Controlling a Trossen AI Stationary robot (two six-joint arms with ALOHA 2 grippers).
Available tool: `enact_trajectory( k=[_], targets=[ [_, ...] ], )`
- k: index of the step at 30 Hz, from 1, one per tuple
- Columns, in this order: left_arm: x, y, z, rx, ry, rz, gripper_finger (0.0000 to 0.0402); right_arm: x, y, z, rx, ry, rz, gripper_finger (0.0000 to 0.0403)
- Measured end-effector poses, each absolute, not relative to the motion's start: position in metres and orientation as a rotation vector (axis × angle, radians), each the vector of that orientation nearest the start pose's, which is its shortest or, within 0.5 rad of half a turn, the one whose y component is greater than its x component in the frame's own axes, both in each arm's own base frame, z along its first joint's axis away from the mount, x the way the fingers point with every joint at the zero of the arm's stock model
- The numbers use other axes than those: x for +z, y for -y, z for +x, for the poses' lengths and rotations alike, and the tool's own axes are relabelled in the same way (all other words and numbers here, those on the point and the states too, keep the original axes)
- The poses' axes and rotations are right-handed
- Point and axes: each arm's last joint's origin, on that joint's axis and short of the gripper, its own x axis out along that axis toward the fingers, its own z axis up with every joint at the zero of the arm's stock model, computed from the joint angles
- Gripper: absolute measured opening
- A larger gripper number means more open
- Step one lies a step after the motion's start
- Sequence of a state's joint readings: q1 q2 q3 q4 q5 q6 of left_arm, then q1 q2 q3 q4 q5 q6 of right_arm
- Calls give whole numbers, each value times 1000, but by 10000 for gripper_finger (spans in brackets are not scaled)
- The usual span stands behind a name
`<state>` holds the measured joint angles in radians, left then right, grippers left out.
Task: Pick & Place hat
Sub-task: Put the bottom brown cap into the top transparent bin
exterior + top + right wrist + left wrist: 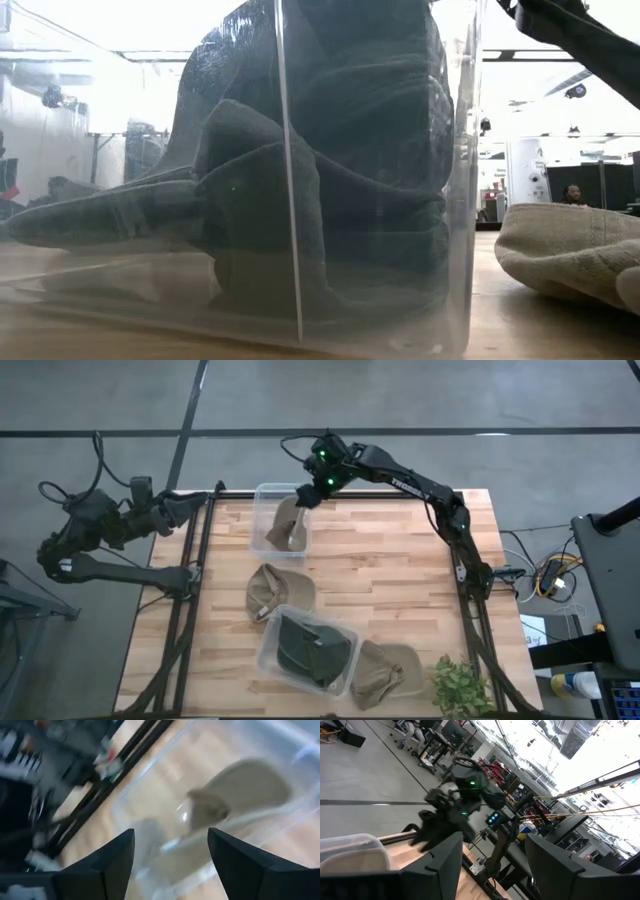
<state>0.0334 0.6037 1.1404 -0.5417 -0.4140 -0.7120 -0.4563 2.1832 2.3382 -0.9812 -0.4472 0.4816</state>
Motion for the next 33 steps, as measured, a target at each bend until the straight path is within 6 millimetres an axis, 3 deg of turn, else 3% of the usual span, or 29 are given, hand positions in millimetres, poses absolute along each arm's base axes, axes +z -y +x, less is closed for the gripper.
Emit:
enact_trajectory(
  k=[6, 12, 20, 28, 33],
  targets=[
    [430, -14, 76, 430, 155, -699, 208, 360, 153, 406, -13, -938, 787, 223],
    [430, -14, 76, 430, 154, -698, 208, 378, 100, 371, 98, -1190, 674, 221],
    [430, -14, 77, 430, 152, -698, 208, 399, 35, 358, 188, -1212, 564, 221],
    [430, -14, 77, 430, 151, -698, 208, 382, -10, 340, 188, -1371, 610, 221],
    [429, -14, 77, 430, 151, -697, 208, 353, -36, 328, 209, -1525, 576, 221]
  ],
)
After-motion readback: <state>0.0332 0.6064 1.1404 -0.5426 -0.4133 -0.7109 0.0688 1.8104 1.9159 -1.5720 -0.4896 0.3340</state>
